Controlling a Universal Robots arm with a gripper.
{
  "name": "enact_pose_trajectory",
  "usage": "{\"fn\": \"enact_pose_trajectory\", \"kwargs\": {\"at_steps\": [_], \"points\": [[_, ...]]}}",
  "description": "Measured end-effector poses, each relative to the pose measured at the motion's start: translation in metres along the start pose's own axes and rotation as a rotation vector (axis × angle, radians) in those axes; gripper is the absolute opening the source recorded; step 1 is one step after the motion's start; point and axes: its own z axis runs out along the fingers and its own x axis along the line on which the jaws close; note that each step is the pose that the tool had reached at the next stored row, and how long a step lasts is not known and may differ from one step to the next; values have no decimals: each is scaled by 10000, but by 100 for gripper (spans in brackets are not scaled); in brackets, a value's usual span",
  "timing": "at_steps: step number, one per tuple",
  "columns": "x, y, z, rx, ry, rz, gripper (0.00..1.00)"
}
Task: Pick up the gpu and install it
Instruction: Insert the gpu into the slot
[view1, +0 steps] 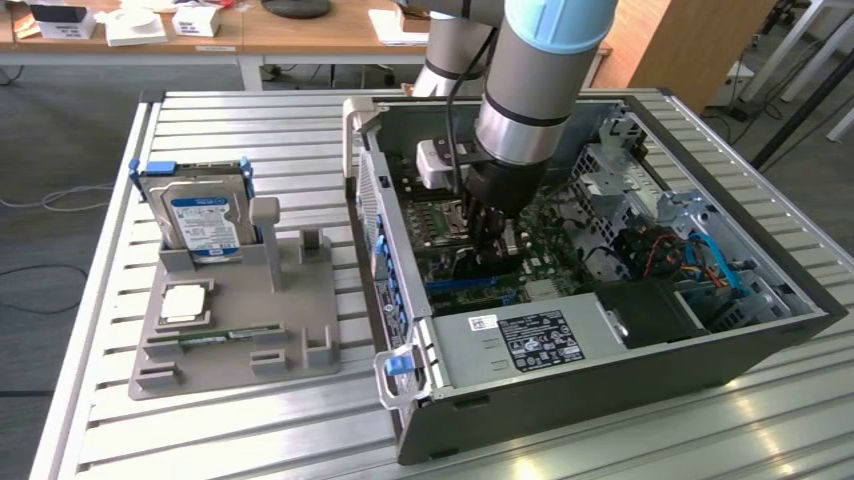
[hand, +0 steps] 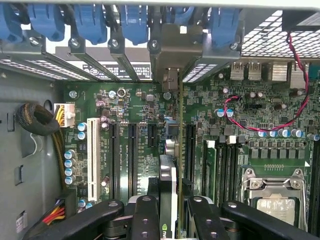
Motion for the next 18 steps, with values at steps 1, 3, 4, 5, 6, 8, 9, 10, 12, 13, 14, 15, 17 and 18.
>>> {"fn": "enact_pose_trajectory", "kwargs": {"at_steps": [1,3,4,5,6,8,9,10,12,13,14,15,17,18], "points": [[0,0,0,0,0,-1,27],[0,1,2,-2,4,-1,27],[-1,2,8,-1,3,0,27],[0,3,14,0,5,0,27],[0,4,16,-2,8,-1,27],[1,5,17,-3,10,-1,27],[0,6,18,-2,9,0,27],[0,6,20,-2,7,0,27],[-2,9,25,0,6,1,27],[-2,11,26,0,7,1,27],[-2,12,28,-1,8,0,27],[-2,12,29,-1,8,-1,27],[-2,13,31,-1,8,-1,27],[-2,14,33,-1,7,0,27]]}}
